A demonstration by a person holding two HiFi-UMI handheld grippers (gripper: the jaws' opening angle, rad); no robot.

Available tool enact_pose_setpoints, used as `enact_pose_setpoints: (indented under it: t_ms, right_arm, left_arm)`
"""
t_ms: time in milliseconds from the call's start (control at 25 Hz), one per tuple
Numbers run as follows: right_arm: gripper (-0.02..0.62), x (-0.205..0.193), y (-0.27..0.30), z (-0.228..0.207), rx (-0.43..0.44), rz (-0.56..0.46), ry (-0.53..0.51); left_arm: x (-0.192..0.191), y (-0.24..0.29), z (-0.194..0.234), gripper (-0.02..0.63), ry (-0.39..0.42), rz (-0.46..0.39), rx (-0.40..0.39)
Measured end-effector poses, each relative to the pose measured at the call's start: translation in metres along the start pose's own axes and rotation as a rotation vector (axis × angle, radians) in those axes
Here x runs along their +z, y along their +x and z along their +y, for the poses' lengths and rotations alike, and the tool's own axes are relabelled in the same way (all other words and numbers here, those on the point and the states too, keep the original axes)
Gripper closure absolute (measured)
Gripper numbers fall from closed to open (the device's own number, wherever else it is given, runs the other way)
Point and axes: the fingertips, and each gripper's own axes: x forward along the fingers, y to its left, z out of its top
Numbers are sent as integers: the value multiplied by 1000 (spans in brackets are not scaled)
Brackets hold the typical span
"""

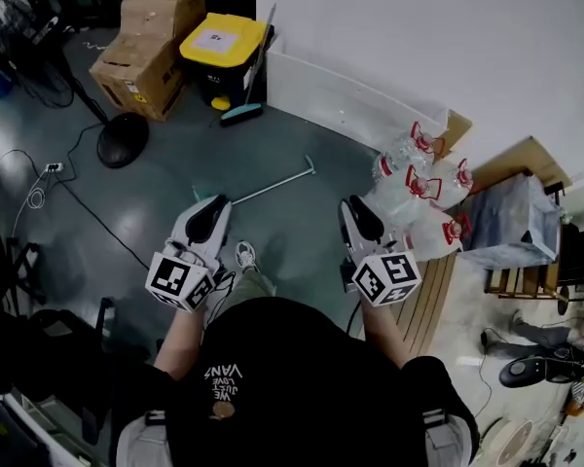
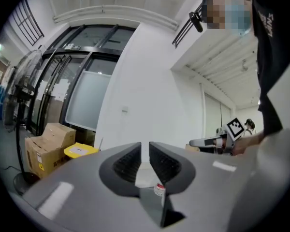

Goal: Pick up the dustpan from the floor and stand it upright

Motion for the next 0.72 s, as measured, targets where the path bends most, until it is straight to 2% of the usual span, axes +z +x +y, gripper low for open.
enact_pose_setpoints:
  t_ms: [80, 240, 520, 720]
  right_arm:
    - [521, 2, 26, -5, -10, 2, 4]
    - [455, 7, 80, -14, -36, -3, 14]
    - [453, 5, 165, -18, -57, 26, 19]
    - [453, 6, 208, -20, -73, 35, 15]
  left_arm:
    - [0, 20, 18, 551, -6, 7, -37]
    - [-1, 53, 62, 549, -7, 27, -78]
    - [-3, 84, 142, 483, -22, 57, -80]
    - [-9, 96, 182, 455, -20, 76, -86]
